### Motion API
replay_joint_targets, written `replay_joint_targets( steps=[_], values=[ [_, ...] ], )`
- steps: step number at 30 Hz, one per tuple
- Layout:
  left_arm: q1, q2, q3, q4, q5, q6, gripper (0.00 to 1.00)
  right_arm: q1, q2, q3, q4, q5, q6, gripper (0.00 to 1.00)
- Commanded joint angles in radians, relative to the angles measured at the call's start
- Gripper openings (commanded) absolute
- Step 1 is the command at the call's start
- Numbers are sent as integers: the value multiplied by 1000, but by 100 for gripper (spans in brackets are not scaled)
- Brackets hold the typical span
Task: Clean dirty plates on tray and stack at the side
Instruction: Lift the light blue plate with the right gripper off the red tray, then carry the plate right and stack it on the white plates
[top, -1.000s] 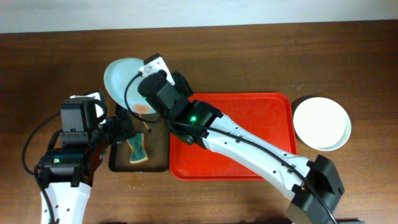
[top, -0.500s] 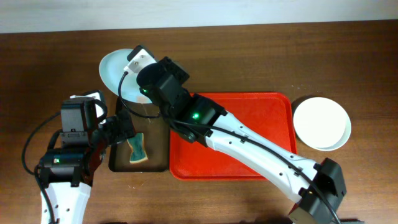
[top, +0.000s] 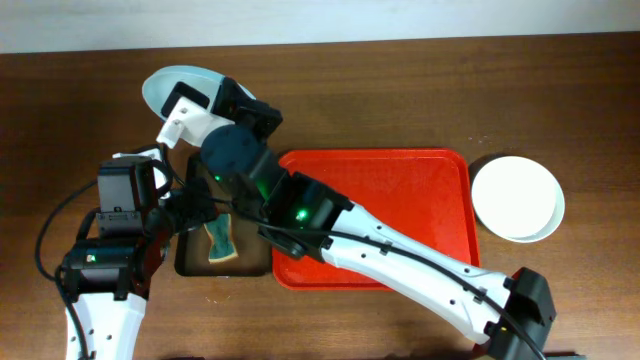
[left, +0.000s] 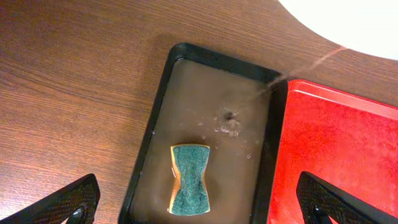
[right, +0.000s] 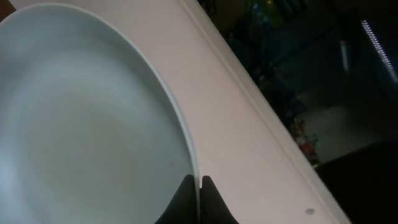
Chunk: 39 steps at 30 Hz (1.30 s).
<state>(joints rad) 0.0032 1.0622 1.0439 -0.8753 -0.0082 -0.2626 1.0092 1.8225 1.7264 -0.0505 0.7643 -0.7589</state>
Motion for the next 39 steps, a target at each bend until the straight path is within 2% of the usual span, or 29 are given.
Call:
replay_joint_targets(
  steps=[1,9,13,17,21,22,24,28,33,34,36,39],
  values=[
    [5,-8,16,-1,-8,-10,99,6,-40,23,10,85,-31,4],
    [4,-8,16,-1,-8,-10,99,6,-40,23,0,86,-27,4],
    [4,-8,16,-1,-8,-10,99,5,-40,22,-99,86,66,4],
    [5,-8,16,-1,-8,-10,99,2,-38,22,-331,85,409,4],
    [5,-8,16,-1,-8,-10,99,-27,-33,22,-658,54,929,4],
    [5,-8,16,-1,-8,-10,99,-45,-32,22,-748,-18,1060,4],
    [5,-8,16,-1,-8,-10,99,-77,-32,6,-834,-194,1193,4],
    [5,-8,16,-1,-8,-10,99,-129,-32,-66,-856,-502,1213,4],
    [5,-8,16,-1,-8,-10,99,-149,-32,-92,-889,-568,1223,4],
    [5,-8,16,-1,-8,-10,99,-183,-32,-92,-898,-571,1295,4],
    [4,-8,16,-1,-8,-10,99,-255,-32,-92,-909,-620,1353,4],
    [5,-8,16,-1,-8,-10,99,-385,-32,-92,-921,-821,1367,4]
  ],
)
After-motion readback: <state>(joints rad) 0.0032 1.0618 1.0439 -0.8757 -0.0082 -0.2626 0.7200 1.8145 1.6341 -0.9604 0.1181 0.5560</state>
